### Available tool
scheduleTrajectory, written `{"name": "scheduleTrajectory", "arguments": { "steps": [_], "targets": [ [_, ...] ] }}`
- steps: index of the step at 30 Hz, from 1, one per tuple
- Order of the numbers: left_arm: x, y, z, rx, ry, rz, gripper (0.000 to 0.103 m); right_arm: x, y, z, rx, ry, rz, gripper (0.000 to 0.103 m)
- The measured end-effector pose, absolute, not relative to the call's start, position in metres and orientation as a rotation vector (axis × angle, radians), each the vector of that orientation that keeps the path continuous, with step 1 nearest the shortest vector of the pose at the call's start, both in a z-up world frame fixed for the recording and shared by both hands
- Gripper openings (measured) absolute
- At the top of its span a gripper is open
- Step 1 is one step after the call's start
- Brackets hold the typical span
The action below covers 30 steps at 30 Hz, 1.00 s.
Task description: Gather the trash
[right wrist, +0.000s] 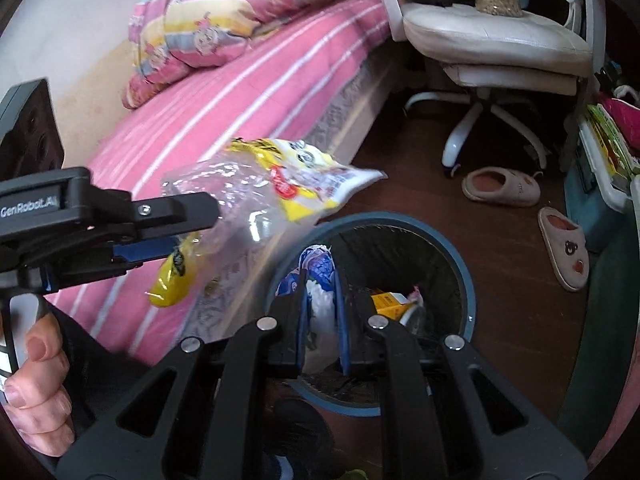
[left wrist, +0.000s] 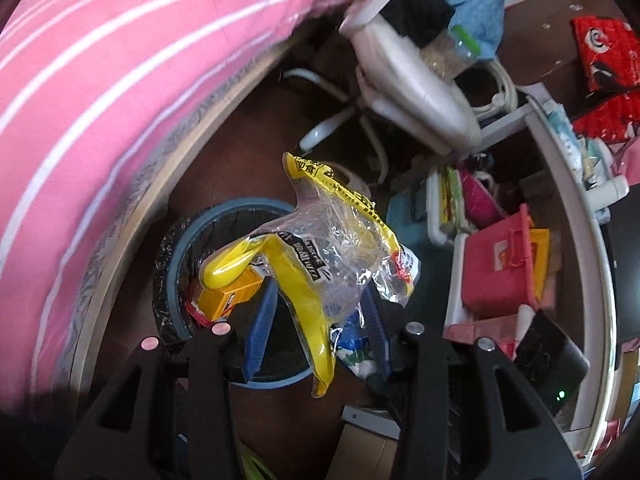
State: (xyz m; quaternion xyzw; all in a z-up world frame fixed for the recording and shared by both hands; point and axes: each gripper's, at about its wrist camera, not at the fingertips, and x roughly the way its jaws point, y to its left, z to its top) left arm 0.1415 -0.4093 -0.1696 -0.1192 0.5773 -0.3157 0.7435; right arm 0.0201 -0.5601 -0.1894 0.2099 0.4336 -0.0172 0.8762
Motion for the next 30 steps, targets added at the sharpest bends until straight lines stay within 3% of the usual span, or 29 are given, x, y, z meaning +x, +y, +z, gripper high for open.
{"name": "scheduleTrajectory", "arguments": {
  "steps": [1,2,3,4,5,16,30],
  "targets": [
    [0.145,-0.412,-0.174,-0.258,1.275,-0.686,0.045,0.021,-0.559,-0.191,0.43,0.907,-0.045,0.018],
    [0.148,-0.415,-0.176,-0.252,1.283,-0.676,0.056,0.022,-0.559,-0.193,0.412,0.906,-0.064,0.026],
    [0.151,-0.416,-0.179,-0.237,1.289,-0.652,0.075,0.023,-0.559,-0.193,0.404,0.905,-0.071,0.035],
    [0.152,-0.416,-0.18,-0.228,1.286,-0.632,0.082,0.022,-0.558,-0.193,0.383,0.892,-0.09,0.057],
    [0.154,-0.415,-0.18,-0.228,1.283,-0.613,0.084,0.021,-0.559,-0.193,0.371,0.883,-0.102,0.068],
    [0.15,-0.379,-0.165,-0.398,1.27,-0.58,0.089,0.002,-0.555,-0.162,0.359,0.832,-0.121,0.085],
    [0.094,-0.269,-0.066,-0.592,0.916,-0.571,0.091,-0.019,-0.472,-0.048,0.186,0.605,0.02,0.096]
  ]
}}
